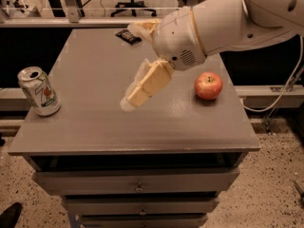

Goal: Pick 7up can

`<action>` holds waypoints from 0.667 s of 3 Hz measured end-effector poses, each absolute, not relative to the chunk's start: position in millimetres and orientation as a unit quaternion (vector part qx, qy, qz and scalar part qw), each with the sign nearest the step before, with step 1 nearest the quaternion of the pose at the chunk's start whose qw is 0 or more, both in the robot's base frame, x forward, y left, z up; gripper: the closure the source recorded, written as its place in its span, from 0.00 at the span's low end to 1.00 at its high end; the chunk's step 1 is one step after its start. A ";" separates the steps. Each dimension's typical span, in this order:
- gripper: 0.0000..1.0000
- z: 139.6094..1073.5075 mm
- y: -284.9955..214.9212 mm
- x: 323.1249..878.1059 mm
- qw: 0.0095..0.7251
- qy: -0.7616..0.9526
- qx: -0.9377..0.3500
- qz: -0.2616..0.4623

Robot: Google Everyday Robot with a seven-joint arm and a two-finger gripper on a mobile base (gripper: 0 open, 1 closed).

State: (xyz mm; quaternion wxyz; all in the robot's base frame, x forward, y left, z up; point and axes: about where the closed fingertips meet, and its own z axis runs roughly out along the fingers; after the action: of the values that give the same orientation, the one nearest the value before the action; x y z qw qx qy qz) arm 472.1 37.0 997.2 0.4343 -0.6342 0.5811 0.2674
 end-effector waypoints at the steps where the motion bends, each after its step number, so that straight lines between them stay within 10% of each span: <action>1: 0.00 973.1 60.3 476.1 0.445 0.584 -0.618 0.281; 2: 0.00 933.8 100.4 500.5 0.461 0.586 -0.602 0.287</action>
Offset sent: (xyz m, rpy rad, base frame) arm 0.0705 0.1121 -0.1153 0.1443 0.0115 -0.0925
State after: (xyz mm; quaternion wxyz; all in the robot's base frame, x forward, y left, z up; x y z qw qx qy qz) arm 500.5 100.4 933.8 0.4612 -0.6016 0.5857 0.2868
